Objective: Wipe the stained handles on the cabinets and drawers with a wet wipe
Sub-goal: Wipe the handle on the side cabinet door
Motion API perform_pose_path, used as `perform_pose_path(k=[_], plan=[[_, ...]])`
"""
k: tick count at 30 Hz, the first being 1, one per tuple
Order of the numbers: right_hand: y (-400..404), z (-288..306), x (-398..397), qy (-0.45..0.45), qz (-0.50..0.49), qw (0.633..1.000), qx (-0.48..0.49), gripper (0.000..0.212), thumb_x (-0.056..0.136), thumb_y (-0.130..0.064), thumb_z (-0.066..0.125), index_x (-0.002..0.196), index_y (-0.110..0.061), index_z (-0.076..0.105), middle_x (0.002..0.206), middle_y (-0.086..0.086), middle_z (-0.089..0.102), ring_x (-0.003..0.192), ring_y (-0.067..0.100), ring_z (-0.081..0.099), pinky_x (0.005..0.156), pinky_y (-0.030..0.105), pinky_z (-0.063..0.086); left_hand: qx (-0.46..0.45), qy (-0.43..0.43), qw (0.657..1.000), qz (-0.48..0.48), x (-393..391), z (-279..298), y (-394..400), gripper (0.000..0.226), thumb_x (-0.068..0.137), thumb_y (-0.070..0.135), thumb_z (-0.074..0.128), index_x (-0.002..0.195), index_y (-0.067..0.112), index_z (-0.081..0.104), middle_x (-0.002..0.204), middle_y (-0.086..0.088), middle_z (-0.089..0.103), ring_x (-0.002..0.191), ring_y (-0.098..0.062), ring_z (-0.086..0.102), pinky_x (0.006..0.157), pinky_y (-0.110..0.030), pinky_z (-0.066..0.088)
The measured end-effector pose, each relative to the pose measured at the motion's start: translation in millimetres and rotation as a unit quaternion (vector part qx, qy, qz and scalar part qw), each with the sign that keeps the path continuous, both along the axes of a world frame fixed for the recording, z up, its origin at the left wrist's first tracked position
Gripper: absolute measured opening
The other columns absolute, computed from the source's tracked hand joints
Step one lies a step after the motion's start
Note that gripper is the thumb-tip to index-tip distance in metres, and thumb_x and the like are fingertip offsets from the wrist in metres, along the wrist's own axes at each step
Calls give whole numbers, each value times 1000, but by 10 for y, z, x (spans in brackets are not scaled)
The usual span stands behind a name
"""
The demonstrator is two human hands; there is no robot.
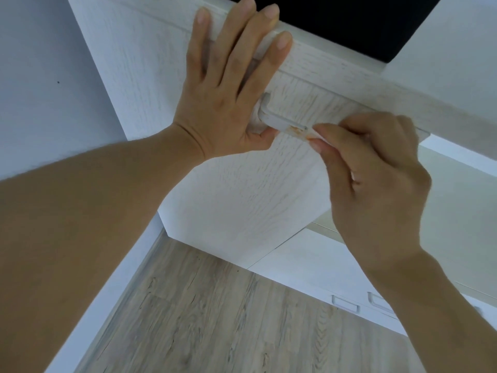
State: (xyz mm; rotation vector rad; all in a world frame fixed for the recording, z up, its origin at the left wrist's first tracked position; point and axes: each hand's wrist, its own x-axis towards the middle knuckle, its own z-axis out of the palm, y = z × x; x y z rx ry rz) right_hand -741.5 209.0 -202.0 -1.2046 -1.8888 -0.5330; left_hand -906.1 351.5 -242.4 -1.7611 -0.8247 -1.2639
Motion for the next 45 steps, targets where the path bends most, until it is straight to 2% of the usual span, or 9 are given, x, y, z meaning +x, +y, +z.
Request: perform_pose_path(k=[2,7,9,12,18,26,37,41,45], plan=[[-23,-10,32,-3,-7,1000,17,12,92,-6,64,92,1,73,81,15,65,79,30,53,67,38,47,-1,0,1000,-1,-5,-5,-14,73,85,63,48,129,7,31,133,-19,31,124,-38,34,103,-58,23],[6,-5,-7,25,20,999,17,13,93,-8,63,94,-1,73,82,14,65,79,26,54,66,33,48,2,-1,1000,0,2,19,-33,74,85,62,50,128,5,33,132,-20,33,123,-39,37,101,-60,25],[-75,-36,28,73,16,997,31,11,92,-6,65,99,-1,71,83,10,62,74,28,58,62,37,49,4,-2,1000,2,-1,13,-34,74,85,62,49,129,4,34,132,-21,34,122,-39,38,101,-60,26],[-136,-73,16,84,22,995,55,13,91,-7,66,104,-9,64,87,1,59,73,26,60,59,44,49,9,-7,1000,4,8,15,-33,74,84,61,50,128,4,35,129,-28,48,122,-39,38,100,-60,27],[31,-110,-1,5,-11,996,90,12,94,-18,64,95,-11,74,85,2,71,77,24,60,69,40,41,11,-23,1000,7,29,0,-25,74,82,62,56,125,6,36,122,-27,56,120,-36,39,98,-59,32],[85,-99,153,-134,-32,984,110,20,95,-25,63,99,-8,73,90,3,72,85,21,57,76,39,37,11,-25,1000,-9,20,5,-26,75,84,65,49,126,3,37,123,-28,55,120,-39,39,100,-59,28],[130,-109,-74,-76,-27,992,102,18,95,-20,62,95,-6,74,82,6,71,74,26,58,67,36,37,8,-33,999,-23,46,9,-24,71,85,64,46,124,6,38,120,-28,58,119,-37,39,99,-58,28],[118,-128,-106,-54,-21,995,83,17,95,-19,62,98,-7,73,89,5,71,82,22,55,70,37,38,5,-38,999,-18,40,11,-26,72,85,65,47,125,6,38,120,-27,59,120,-36,39,99,-57,29],[81,-114,-113,-19,0,997,75,12,92,-13,67,98,-5,73,89,16,66,84,24,53,72,41,40,6,-41,999,-26,47,21,-34,70,84,63,48,125,7,38,121,-25,59,120,-35,40,100,-57,29]])
